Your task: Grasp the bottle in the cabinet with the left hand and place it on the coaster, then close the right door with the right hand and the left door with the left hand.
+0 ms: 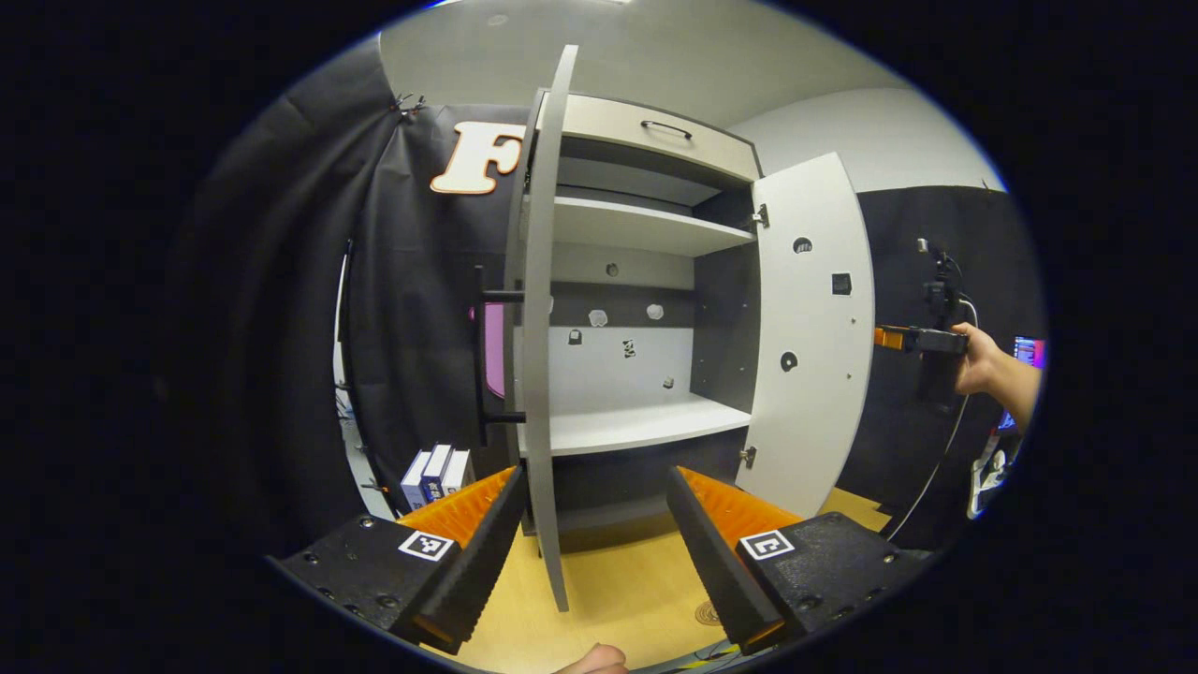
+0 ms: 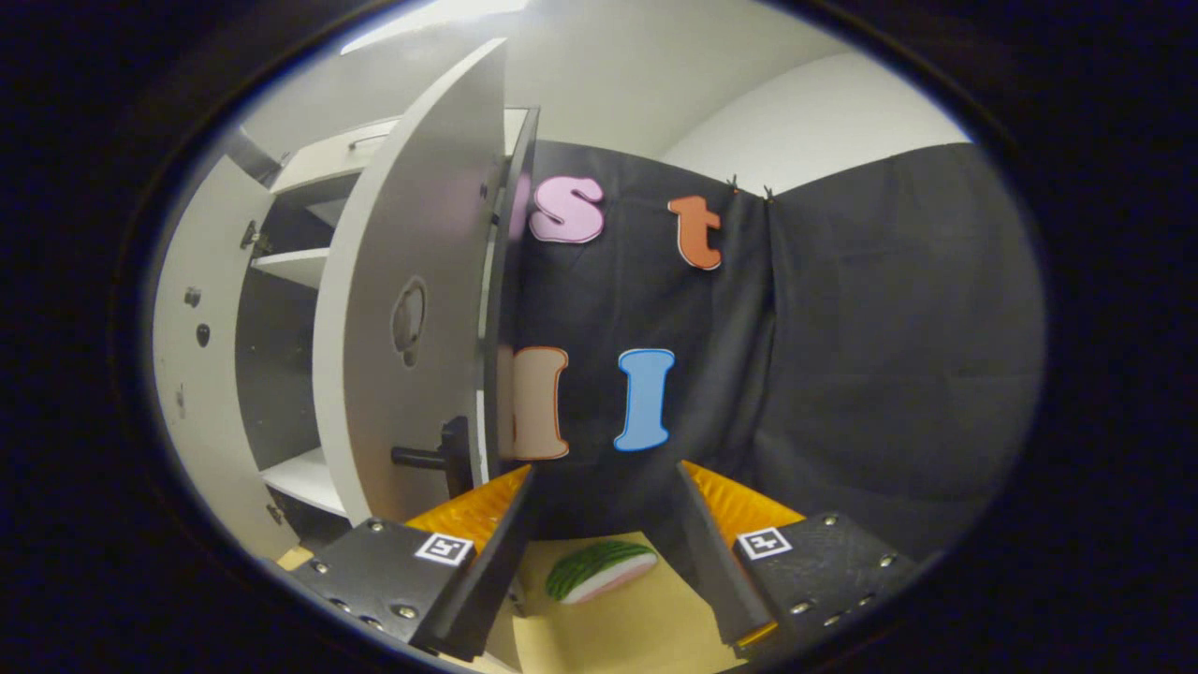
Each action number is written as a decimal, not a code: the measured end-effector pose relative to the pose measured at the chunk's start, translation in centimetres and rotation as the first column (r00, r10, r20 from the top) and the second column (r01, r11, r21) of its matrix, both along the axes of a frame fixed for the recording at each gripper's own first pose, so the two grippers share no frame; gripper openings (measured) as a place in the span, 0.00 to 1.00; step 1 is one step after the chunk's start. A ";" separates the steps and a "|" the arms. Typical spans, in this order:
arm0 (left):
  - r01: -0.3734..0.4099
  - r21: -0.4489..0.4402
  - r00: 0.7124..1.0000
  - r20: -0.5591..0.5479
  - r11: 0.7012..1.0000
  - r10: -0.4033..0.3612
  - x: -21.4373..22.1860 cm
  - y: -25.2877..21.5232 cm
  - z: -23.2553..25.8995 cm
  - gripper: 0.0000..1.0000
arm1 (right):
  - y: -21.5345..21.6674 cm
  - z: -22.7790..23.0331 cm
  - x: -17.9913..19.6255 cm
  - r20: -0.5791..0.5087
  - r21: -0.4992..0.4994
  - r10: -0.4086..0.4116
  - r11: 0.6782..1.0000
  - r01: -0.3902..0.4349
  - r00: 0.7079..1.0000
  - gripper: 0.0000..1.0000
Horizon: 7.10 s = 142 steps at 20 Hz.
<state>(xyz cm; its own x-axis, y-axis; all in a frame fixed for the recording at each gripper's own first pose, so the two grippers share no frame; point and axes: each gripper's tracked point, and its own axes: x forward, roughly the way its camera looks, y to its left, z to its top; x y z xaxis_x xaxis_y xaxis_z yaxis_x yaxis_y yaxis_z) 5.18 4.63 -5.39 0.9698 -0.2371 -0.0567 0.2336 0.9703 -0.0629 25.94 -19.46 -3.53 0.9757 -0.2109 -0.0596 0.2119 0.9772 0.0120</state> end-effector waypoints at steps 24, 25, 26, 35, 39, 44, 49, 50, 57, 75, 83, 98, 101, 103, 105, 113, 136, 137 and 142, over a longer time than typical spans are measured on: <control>-0.186 -0.027 0.982 0.009 0.982 0.186 -4.5 10.6 1.4 0.93 | 11.7 0.4 0.3 -0.011 0.037 0.141 0.989 -0.141 0.990 0.88; -0.196 -0.033 0.981 0.005 0.980 0.196 -4.4 11.2 1.3 0.96 | 12.4 0.5 0.7 -0.002 0.034 0.147 0.989 -0.147 0.989 0.87; -0.206 -0.039 0.979 0.000 0.978 0.206 -4.3 11.7 1.2 0.96 | 13.0 0.5 1.1 0.008 0.026 0.147 0.989 -0.147 0.989 0.88; -0.326 -0.009 0.945 -0.031 0.945 0.326 -4.9 18.0 -0.4 0.93 | 17.3 -2.0 2.5 -0.024 0.002 0.122 0.992 -0.122 0.992 0.93; -0.349 -0.012 0.936 -0.065 0.937 0.347 -3.9 20.4 -1.6 0.96 | 19.0 -2.3 -0.7 -0.021 0.042 0.176 0.984 -0.175 0.984 0.96; -0.302 -0.108 0.948 -0.138 0.947 0.286 0.3 19.8 -1.3 0.97 | 19.8 -3.1 -7.4 -0.049 0.108 0.216 0.972 -0.210 0.975 1.00; -0.275 -0.065 0.958 -0.105 0.959 0.268 5.0 18.5 0.4 0.97 | 19.4 -1.0 -13.5 -0.032 0.100 0.230 0.969 -0.226 0.973 0.96; -0.273 -0.049 0.958 -0.102 0.961 0.267 5.8 18.0 0.7 0.97 | 19.5 -0.5 -14.6 -0.021 0.096 0.234 0.968 -0.231 0.972 0.96; -0.298 0.007 0.953 -0.058 0.955 0.298 8.9 15.6 3.2 0.94 | 18.6 1.4 -21.1 0.028 0.110 0.236 0.965 -0.238 0.971 0.93; -0.311 0.062 0.950 -0.016 0.948 0.312 10.1 10.9 5.1 0.87 | 23.0 1.3 -27.7 0.057 0.177 0.324 0.927 -0.329 0.944 0.96; -0.295 0.019 0.954 -0.042 0.955 0.295 10.3 10.1 4.5 0.87 | 23.1 0.5 -26.9 0.028 0.121 0.317 0.940 -0.318 0.948 0.96; -0.287 0.027 0.957 -0.024 0.957 0.288 10.8 8.1 3.9 0.85 | 23.3 -0.5 -25.2 0.017 0.100 0.315 0.944 -0.315 0.949 0.93; -0.283 0.020 0.959 -0.013 0.959 0.284 11.0 7.4 3.9 0.90 | 23.4 -0.8 -24.5 0.012 0.093 0.323 0.942 -0.323 0.946 0.96; -0.281 0.022 0.959 -0.021 0.960 0.281 11.2 7.1 3.5 0.90 | 23.7 -0.9 -24.4 0.017 0.085 0.332 0.939 -0.332 0.943 0.93; -0.283 0.022 0.958 -0.030 0.959 0.284 11.5 6.7 3.2 0.90 | 23.6 -0.4 -23.8 0.029 0.079 0.329 0.941 -0.330 0.944 0.93; -0.270 0.019 0.961 -0.055 0.963 0.270 13.1 4.7 2.8 0.90 | 23.0 -0.7 -23.3 0.014 0.097 0.337 0.937 -0.337 0.941 0.96; -0.214 0.092 0.977 -0.004 0.973 0.215 13.3 -2.2 4.0 0.95 | 18.7 1.7 -24.9 0.026 0.103 0.255 0.961 -0.256 0.967 0.96; -0.214 0.092 0.977 0.001 0.972 0.215 12.5 -2.4 4.2 0.95 | 18.8 1.7 -24.9 0.029 0.096 0.255 0.962 -0.256 0.967 0.93; -0.260 0.083 0.966 0.021 0.962 0.259 8.1 -2.2 5.0 0.95 | 18.6 2.0 -24.8 0.053 0.039 0.236 0.971 -0.238 0.970 0.96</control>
<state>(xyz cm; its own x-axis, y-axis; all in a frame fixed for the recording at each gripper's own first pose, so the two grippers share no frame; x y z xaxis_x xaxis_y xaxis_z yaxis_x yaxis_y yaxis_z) 13.26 2.41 -0.43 0.9981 0.0283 -0.0556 -0.0271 0.9994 0.0225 1.13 -0.91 -1.48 0.9995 0.0281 -0.0161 -0.0271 0.9978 0.0609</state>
